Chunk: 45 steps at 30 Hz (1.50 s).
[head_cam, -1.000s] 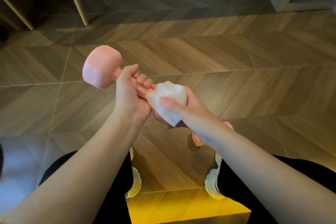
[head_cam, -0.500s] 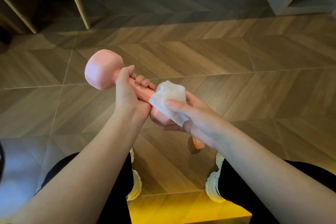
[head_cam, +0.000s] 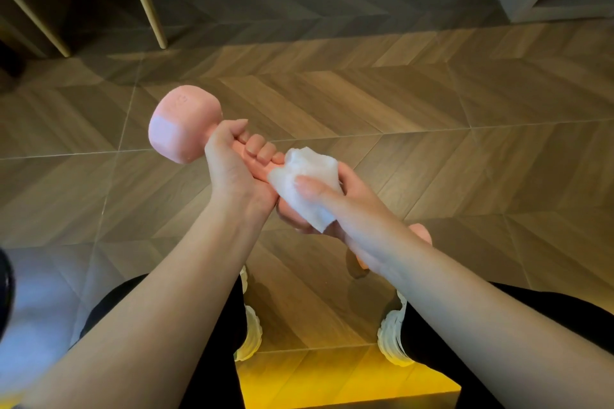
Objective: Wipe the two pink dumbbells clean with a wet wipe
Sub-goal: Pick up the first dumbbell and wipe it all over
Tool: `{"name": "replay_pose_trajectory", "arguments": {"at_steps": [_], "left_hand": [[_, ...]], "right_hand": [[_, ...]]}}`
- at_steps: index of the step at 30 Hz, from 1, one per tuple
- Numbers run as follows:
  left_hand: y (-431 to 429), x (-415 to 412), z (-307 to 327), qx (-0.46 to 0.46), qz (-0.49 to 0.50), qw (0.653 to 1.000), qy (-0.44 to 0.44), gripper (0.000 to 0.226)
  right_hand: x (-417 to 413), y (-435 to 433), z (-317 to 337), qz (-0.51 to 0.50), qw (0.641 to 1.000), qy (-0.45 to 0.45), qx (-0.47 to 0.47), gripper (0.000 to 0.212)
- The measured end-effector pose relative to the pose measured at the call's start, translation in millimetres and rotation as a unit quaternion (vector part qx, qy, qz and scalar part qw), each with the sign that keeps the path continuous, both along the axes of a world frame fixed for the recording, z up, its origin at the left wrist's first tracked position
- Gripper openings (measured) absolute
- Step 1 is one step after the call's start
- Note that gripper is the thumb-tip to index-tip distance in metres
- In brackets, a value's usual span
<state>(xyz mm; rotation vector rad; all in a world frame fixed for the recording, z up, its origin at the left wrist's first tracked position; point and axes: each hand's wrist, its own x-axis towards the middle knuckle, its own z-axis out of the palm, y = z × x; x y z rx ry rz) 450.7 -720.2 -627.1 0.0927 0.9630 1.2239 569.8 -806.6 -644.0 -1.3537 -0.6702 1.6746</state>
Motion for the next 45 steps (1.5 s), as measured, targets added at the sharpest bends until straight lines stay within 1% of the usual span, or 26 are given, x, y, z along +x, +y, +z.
{"name": "replay_pose_trajectory", "arguments": {"at_steps": [2,3,6,8,9,12,13,16,19,22,24,26,28,31,34,38,41,42,43,45], "left_hand": [[-1,2,0,0.003,-0.002,1.000,-0.010,0.035],[-1,2,-1,0.004,-0.005,1.000,-0.012,0.034],[0,2,0,0.003,-0.013,1.000,-0.015,0.034],[0,0,0,0.004,-0.013,1.000,-0.014,0.034],[0,-1,0,0.006,-0.013,1.000,-0.012,0.034],[-2,-2,0,0.008,-0.016,1.000,-0.011,0.036],[-2,-1,0,0.008,-0.018,1.000,-0.014,0.036],[-2,2,-1,0.016,-0.026,0.999,-0.020,0.035],[0,5,-1,0.019,-0.041,0.999,-0.020,0.032],[1,3,-3,0.010,-0.042,0.999,-0.025,0.033],[2,-1,-4,0.005,-0.039,0.999,-0.022,0.033],[2,-4,-4,0.001,-0.035,0.999,-0.024,0.033],[1,-5,-5,-0.004,-0.031,0.999,-0.028,0.034],[0,-3,-6,-0.006,-0.037,0.999,-0.025,0.034],[1,-1,-6,-0.005,-0.045,0.999,-0.026,0.033],[2,-2,-5,-0.001,-0.050,0.998,-0.023,0.034],[0,-3,-6,-0.005,-0.048,0.999,-0.023,0.035],[-1,-2,-7,-0.009,-0.046,0.999,-0.027,0.035],[-2,-1,-8,-0.011,-0.044,0.998,-0.031,0.034],[-3,2,-8,-0.009,-0.046,0.998,-0.032,0.034]], "right_hand": [[-1,1,1,-0.015,1.000,0.001,-0.014,0.040],[0,2,3,-0.007,1.000,0.008,-0.027,0.040],[8,1,5,0.041,0.995,0.066,-0.060,0.047],[12,-3,5,0.055,0.991,0.116,-0.048,0.046],[12,-4,4,0.060,0.990,0.125,-0.037,0.047],[7,-5,1,0.051,0.995,0.078,-0.024,0.060],[5,-4,1,0.038,0.997,0.059,-0.028,0.061],[-1,-1,1,0.013,0.999,0.031,-0.031,0.047],[3,0,2,0.014,0.998,0.051,-0.040,0.046],[11,-4,0,0.038,0.994,0.100,-0.026,0.045],[15,-6,0,0.065,0.991,0.119,-0.008,0.053],[14,-6,0,0.071,0.992,0.100,-0.011,0.064],[9,-4,-1,0.054,0.996,0.064,-0.028,0.068],[0,-2,-3,0.020,0.998,0.042,-0.044,0.058],[2,-1,-2,0.018,0.997,0.056,-0.048,0.047],[15,-4,-1,0.074,0.990,0.114,-0.021,0.054],[14,-6,-1,0.067,0.994,0.087,-0.028,0.068],[12,-6,-3,0.056,0.995,0.071,-0.038,0.068],[9,-5,-3,0.047,0.996,0.059,-0.047,0.064],[5,-2,-2,0.039,0.995,0.063,-0.064,0.051]]}}
